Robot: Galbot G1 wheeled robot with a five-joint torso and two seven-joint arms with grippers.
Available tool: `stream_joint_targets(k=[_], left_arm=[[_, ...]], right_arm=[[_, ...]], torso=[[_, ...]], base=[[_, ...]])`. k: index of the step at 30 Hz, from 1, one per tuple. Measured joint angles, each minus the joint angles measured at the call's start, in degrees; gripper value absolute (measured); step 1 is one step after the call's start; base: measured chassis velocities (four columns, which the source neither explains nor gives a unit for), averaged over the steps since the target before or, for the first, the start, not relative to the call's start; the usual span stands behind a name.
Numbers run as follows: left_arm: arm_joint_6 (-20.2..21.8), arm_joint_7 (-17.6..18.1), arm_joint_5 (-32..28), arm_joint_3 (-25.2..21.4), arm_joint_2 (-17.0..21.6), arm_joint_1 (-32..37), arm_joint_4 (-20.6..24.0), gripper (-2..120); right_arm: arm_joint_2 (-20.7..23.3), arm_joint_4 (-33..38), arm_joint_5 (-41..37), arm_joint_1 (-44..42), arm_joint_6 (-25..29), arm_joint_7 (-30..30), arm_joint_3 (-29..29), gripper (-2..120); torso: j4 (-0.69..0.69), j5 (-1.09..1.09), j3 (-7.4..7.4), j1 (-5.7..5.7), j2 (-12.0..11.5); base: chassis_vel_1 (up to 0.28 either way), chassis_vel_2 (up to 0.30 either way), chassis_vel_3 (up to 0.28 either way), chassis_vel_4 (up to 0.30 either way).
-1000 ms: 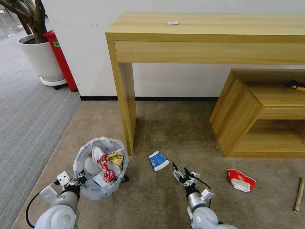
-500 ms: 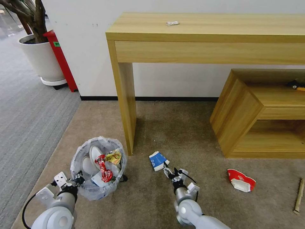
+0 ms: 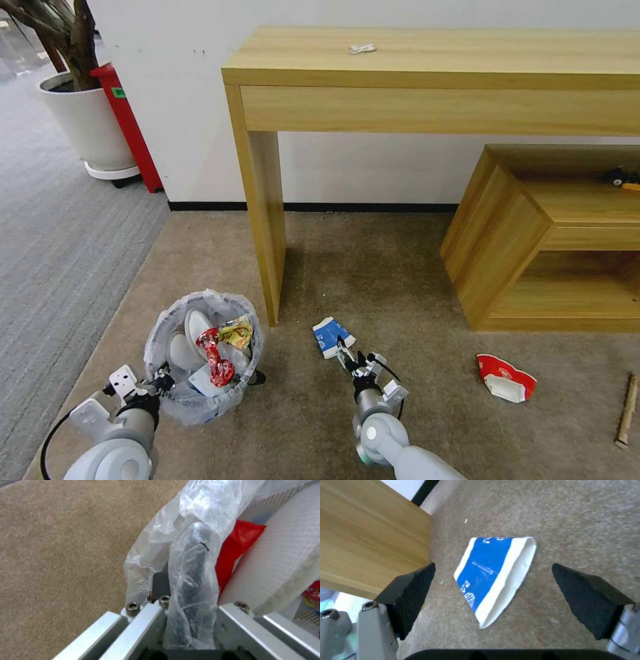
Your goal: Pick up the trash bin and place the garbage on the floor into it.
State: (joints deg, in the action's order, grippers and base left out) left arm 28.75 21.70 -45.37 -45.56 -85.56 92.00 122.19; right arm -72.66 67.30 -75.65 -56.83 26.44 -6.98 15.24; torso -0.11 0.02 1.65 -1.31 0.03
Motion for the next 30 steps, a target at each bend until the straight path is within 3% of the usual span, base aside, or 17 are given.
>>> stream_joint_targets(k=[14, 30], left_arm=[[-0.2, -0.1, 0.0, 0.3, -0.8, 0.9, 1.4, 0], [-0.2, -0.2, 0.0, 0.6, -1.2, 2.3, 4.8, 0]], right_arm=[[-1.4, -5.7, 0.1, 1.8, -0.3, 2.6, 0.4, 88], [-4.7, -10.3, -0.1, 5.8, -1.7, 3.2, 1.6, 78]], torso=[[-0.01, 0.00, 0.00, 0.00, 0.0], [0.00, -0.01, 0.00, 0.00, 0.0]], base=[[0.000, 0.000, 0.000, 0.000], [0.000, 0.000, 0.000, 0.000]])
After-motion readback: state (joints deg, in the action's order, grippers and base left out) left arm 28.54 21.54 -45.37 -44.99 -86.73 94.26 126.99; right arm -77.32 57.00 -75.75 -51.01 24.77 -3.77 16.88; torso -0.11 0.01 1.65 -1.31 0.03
